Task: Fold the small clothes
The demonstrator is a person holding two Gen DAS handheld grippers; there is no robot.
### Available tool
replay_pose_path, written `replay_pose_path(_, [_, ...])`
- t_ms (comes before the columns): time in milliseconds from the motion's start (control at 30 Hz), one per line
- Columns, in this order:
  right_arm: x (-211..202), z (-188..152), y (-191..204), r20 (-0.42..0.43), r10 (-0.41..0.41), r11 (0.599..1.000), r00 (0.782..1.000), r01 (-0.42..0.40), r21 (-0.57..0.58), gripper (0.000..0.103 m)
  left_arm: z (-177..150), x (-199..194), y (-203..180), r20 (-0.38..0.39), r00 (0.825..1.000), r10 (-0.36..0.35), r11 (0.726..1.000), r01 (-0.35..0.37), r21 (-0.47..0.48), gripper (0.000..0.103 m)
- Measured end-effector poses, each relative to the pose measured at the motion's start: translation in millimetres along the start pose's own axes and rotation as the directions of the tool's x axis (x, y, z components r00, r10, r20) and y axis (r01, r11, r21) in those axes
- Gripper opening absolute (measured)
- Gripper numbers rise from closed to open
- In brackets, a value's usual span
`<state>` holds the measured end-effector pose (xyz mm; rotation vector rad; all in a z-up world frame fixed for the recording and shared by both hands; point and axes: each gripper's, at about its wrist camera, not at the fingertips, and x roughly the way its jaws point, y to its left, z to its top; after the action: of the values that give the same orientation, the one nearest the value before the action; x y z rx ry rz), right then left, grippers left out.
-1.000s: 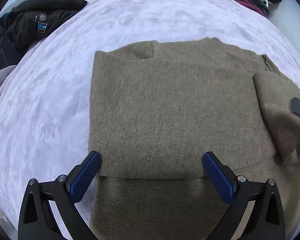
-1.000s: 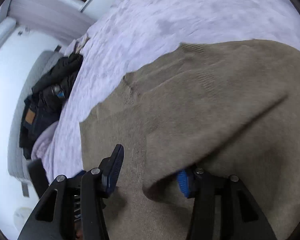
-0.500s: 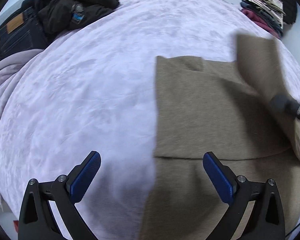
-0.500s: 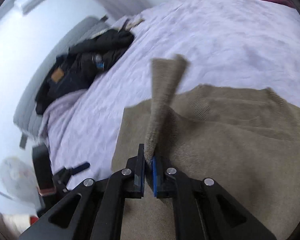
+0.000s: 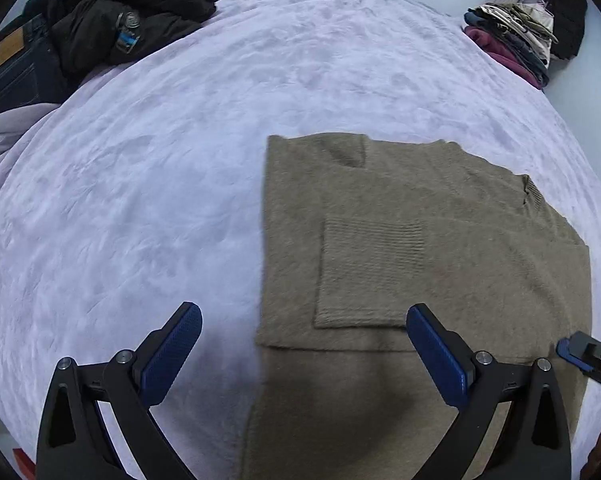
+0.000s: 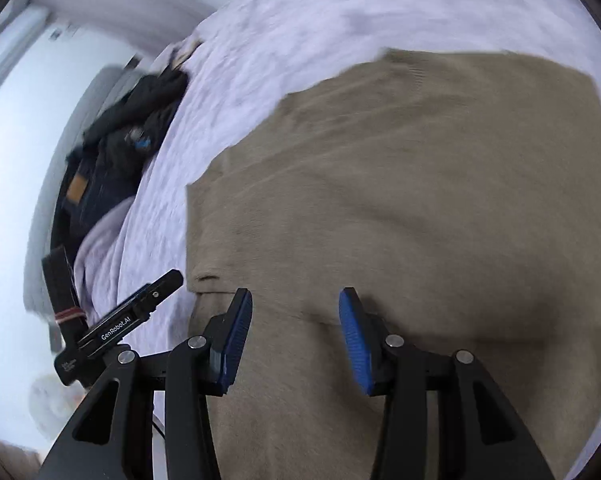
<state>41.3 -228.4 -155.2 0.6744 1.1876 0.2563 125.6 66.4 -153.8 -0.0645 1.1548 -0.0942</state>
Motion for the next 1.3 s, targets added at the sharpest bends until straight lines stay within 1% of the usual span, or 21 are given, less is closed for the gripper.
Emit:
replay_pose_path(67, [-27, -11, -43, 0.052, -0.02, 0.987, 0.998, 0.011, 0.16, 0.049, 4, 14, -14, -0.016, 1.0, 0.004, 1.0, -0.004, 0.028, 0.103])
replay_pose_path(133, [-50, -17, -86, 0.102, -0.03, 0.955, 0.994, -0.002, 0.296, 0.049, 4, 30, -25, -0.043, 0.999, 0.026, 0.998, -0.024, 0.055, 0.103])
replay_pose_path(233, [-63, -16, -134, 0.201, -0.019, 0.882, 0.979, -0.078, 0.464, 0.047, 0, 47, -32, -0.064, 0.996, 0.057, 0.995, -0.052, 0.08, 0.103])
replay_pose_path(267, [-63, -14, -146, 0.25, 0.0, 0.849, 0.968, -0.132, 0.511, 0.024, 0, 47, -32, -0.063, 0.996, 0.059, 0.995, -0.054, 0.081, 0.103])
replay_pose_path(300, [-64, -15, -154, 0.28, 0.007, 0.831, 0.96, -0.162, 0.532, 0.006, 1, 46, -33, -0.064, 0.996, 0.06, 0.995, -0.055, 0.083, 0.103])
replay_pose_path(333, [-65, -13, -157, 0.3, 0.009, 0.823, 0.954, -0.178, 0.539, 0.006, 2, 44, -33, -0.067, 0.996, 0.061, 0.995, -0.055, 0.088, 0.103])
replay_pose_path(367, [-69, -11, -154, 0.319, 0.015, 0.833, 0.948, -0.189, 0.521, 0.006, 2, 43, -34, -0.068, 0.996, 0.064, 0.994, -0.058, 0.096, 0.103])
replay_pose_path(400, [-76, -6, -147, 0.322, 0.005, 0.864, 0.947, -0.166, 0.475, 0.006, 1, 42, -35, -0.069, 0.995, 0.068, 0.992, -0.06, 0.107, 0.103])
replay_pose_path(467, [-81, 0, -131, 0.308, -0.035, 0.917, 0.951, -0.092, 0.388, 0.006, 0, 43, -37, -0.069, 0.995, 0.073, 0.99, -0.064, 0.126, 0.103])
replay_pose_path(500, [-79, 1, -130, 0.291, -0.068, 0.928, 0.954, -0.047, 0.37, 0.006, -1, 44, -38, -0.069, 0.995, 0.069, 0.99, -0.06, 0.126, 0.103])
replay_pose_path(567, [-71, 1, -141, 0.249, -0.116, 0.922, 0.962, 0.011, 0.387, 0.006, -2, 45, -39, -0.065, 0.996, 0.064, 0.99, -0.055, 0.127, 0.103])
replay_pose_path(600, [-65, -4, -153, 0.221, -0.102, 0.911, 0.97, 0.001, 0.412, 0.006, -3, 46, -40, -0.061, 0.996, 0.07, 0.989, -0.062, 0.134, 0.103])
replay_pose_path(667, [-67, -11, -163, 0.225, -0.048, 0.897, 0.973, -0.057, 0.437, 0.011, -3, 46, -41, -0.055, 0.996, 0.07, 0.987, -0.061, 0.146, 0.103])
replay_pose_path(700, [-72, -12, -158, 0.218, -0.051, 0.91, 0.975, -0.044, 0.411, 0.014, -3, 47, -40, -0.058, 0.996, 0.064, 0.988, -0.055, 0.147, 0.103])
replay_pose_path(800, [-94, -17, -135, 0.218, -0.086, 0.96, 0.972, 0.022, 0.28, 0.017, -2, 52, -37, -0.069, 0.997, 0.047, 0.989, -0.037, 0.14, 0.103])
replay_pose_path(833, [-102, -18, -129, 0.221, -0.113, 0.969, 0.969, 0.058, 0.24, 0.018, -1, 53, -36, -0.071, 0.997, 0.041, 0.99, -0.031, 0.134, 0.103])
replay_pose_path(867, [-110, -14, -121, 0.231, -0.166, 0.974, 0.959, 0.123, 0.191, 0.024, -1, 54, -36, -0.073, 0.997, 0.036, 0.992, -0.026, 0.126, 0.103])
replay_pose_path(967, [-120, 4, -122, 0.236, -0.249, 0.964, 0.939, 0.219, 0.148, 0.07, -3, 57, -33, -0.055, 0.998, 0.014, 0.994, -0.008, 0.107, 0.103])
replay_pose_path(1100, [-104, 39, -148, 0.203, -0.209, 0.966, 0.957, 0.169, 0.198, 0.07, -3, 61, -29, -0.049, 0.999, -0.006, 0.997, 0.01, 0.072, 0.103])
replay_pose_path(1200, [-91, 62, -162, 0.201, -0.137, 0.968, 0.97, 0.088, 0.236, 0.063, 5, 54, -34, -0.072, 0.997, 0.013, 0.997, -0.007, 0.077, 0.103])
replay_pose_path(1300, [-80, 81, -172, 0.189, -0.009, 0.961, 0.982, -0.044, 0.273, 0.054, 22, 42, -30, -0.016, 0.999, -0.032, 0.998, 0.033, 0.049, 0.103])
